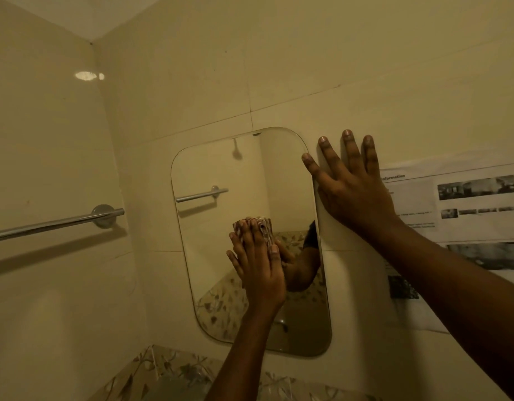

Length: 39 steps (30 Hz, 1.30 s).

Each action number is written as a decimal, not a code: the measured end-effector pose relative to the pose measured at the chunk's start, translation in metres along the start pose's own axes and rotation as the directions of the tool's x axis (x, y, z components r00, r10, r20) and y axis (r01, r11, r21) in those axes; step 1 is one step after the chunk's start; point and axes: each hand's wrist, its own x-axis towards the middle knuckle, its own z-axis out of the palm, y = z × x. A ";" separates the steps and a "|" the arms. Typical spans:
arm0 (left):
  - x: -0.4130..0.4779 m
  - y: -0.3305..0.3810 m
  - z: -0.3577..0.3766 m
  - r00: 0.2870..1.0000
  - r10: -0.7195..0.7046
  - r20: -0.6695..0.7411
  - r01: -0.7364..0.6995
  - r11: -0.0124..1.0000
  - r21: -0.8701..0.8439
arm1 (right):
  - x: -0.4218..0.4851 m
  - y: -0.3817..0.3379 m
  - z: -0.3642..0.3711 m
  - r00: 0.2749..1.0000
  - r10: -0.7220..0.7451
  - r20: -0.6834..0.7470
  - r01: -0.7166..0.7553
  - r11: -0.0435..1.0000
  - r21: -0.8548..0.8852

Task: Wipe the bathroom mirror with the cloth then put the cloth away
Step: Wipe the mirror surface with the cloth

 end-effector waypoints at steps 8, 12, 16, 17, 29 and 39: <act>-0.017 0.037 0.014 0.996 0.082 -0.031 -0.082 0.997 -0.002 | 0.001 -0.001 0.000 1.000 0.011 -0.011 -0.011 1.000 -0.015; -0.023 0.051 0.017 0.994 0.087 -0.061 -0.089 0.996 -0.028 | 0.001 -0.001 -0.002 1.000 0.012 -0.008 -0.012 1.000 -0.029; -0.033 0.067 0.020 0.991 0.104 -0.087 -0.109 0.992 -0.059 | 0.001 -0.002 -0.003 1.000 0.016 -0.003 -0.016 0.999 -0.038; -0.035 0.071 0.021 0.989 0.106 -0.100 -0.112 0.992 -0.059 | 0.001 -0.002 -0.003 1.000 0.017 -0.005 -0.017 0.999 -0.040; -0.045 0.091 0.017 0.990 0.126 -0.066 -0.129 0.991 -0.039 | 0.000 -0.002 -0.003 1.000 0.019 -0.025 -0.020 0.998 -0.055; -0.055 0.094 0.007 0.931 0.331 -0.156 -0.330 0.943 0.033 | 0.000 -0.002 -0.005 1.000 0.025 -0.008 -0.026 0.998 -0.052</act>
